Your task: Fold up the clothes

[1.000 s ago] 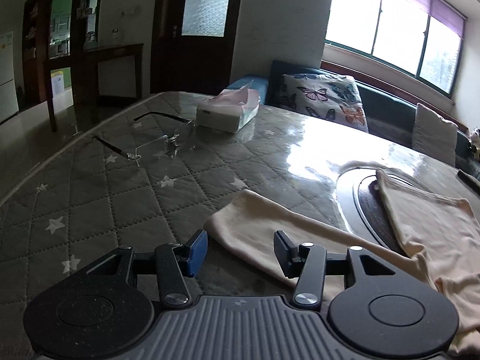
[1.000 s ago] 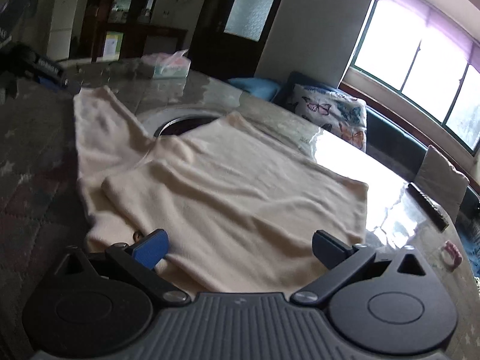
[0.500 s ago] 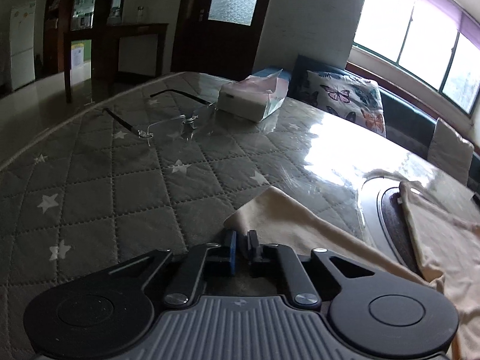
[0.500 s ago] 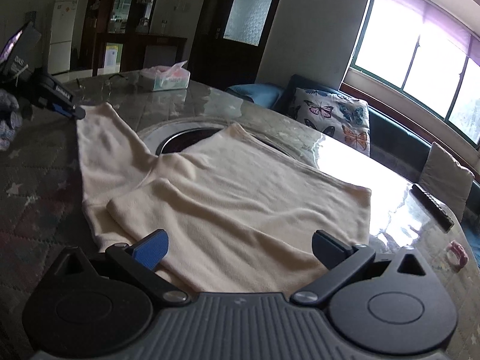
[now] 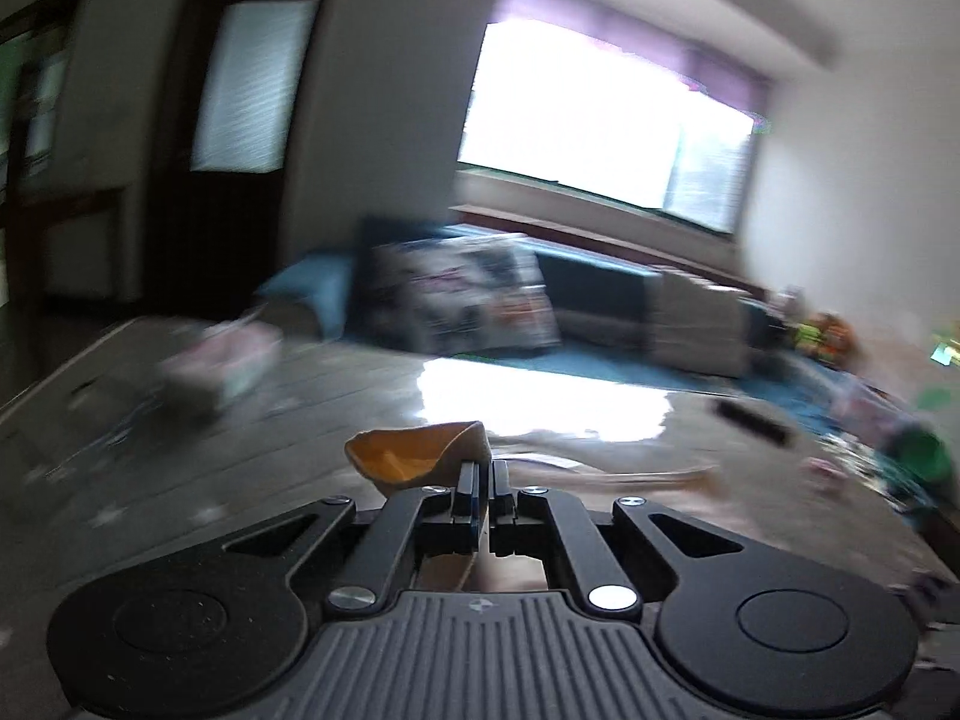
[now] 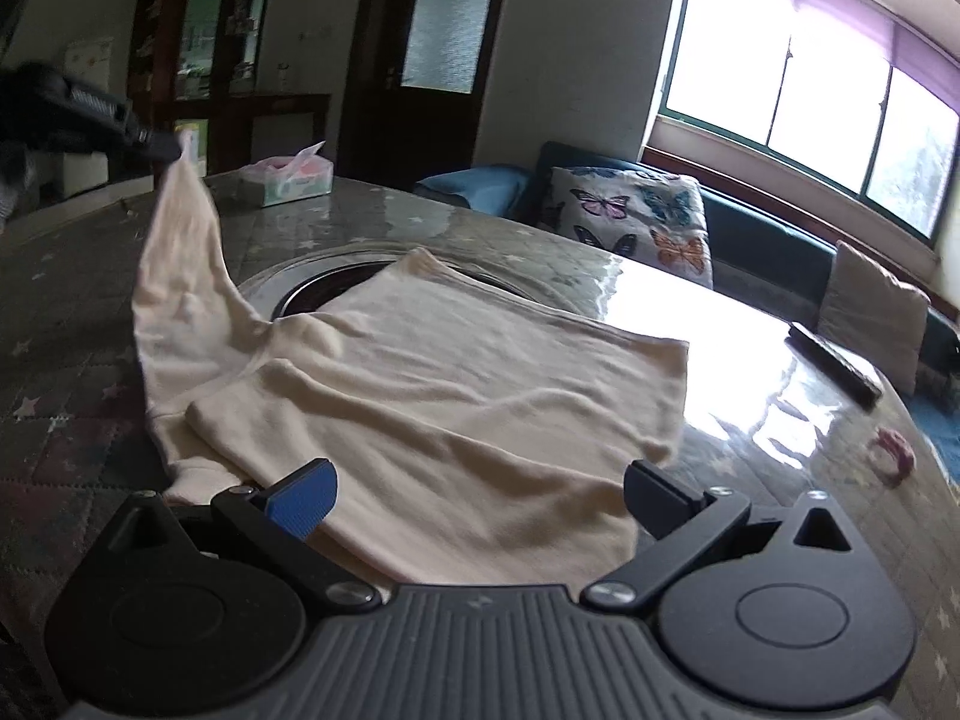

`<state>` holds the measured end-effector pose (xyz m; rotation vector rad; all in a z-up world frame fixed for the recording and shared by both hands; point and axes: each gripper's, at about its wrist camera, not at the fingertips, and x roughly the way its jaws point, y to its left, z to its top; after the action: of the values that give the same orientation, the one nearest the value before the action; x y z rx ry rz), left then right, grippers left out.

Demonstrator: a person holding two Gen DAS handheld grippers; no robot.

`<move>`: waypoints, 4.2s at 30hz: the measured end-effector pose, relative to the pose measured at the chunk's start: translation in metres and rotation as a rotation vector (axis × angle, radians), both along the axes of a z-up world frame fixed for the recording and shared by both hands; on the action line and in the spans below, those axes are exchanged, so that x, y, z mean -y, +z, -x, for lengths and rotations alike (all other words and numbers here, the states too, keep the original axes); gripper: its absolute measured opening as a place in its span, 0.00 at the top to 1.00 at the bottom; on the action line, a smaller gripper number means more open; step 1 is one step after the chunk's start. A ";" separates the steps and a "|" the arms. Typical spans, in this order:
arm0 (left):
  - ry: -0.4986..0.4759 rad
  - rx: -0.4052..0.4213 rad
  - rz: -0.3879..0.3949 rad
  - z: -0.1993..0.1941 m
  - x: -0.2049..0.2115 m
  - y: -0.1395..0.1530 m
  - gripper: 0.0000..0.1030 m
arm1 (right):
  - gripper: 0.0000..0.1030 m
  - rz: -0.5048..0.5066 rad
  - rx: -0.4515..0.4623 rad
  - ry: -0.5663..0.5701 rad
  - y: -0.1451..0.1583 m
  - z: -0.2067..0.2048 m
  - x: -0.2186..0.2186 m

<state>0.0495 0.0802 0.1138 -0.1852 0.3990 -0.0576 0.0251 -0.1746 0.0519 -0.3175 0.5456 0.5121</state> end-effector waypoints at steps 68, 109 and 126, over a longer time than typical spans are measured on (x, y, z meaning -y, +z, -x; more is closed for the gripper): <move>-0.264 -0.304 -0.186 -0.060 0.063 -0.095 0.89 | 0.82 -0.111 -0.205 -0.002 -0.016 -0.057 0.009; -0.623 -0.181 -0.575 0.041 0.092 -0.098 0.58 | 0.68 0.038 -0.149 0.111 -0.009 -0.015 0.029; -0.680 -0.078 -0.645 0.041 0.119 -0.113 0.80 | 0.67 0.031 -0.161 0.045 -0.008 -0.013 0.047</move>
<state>0.0089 -0.0389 0.0010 0.5938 0.5250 -0.5837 0.0376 -0.2215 0.0437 -0.3199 0.7045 0.5765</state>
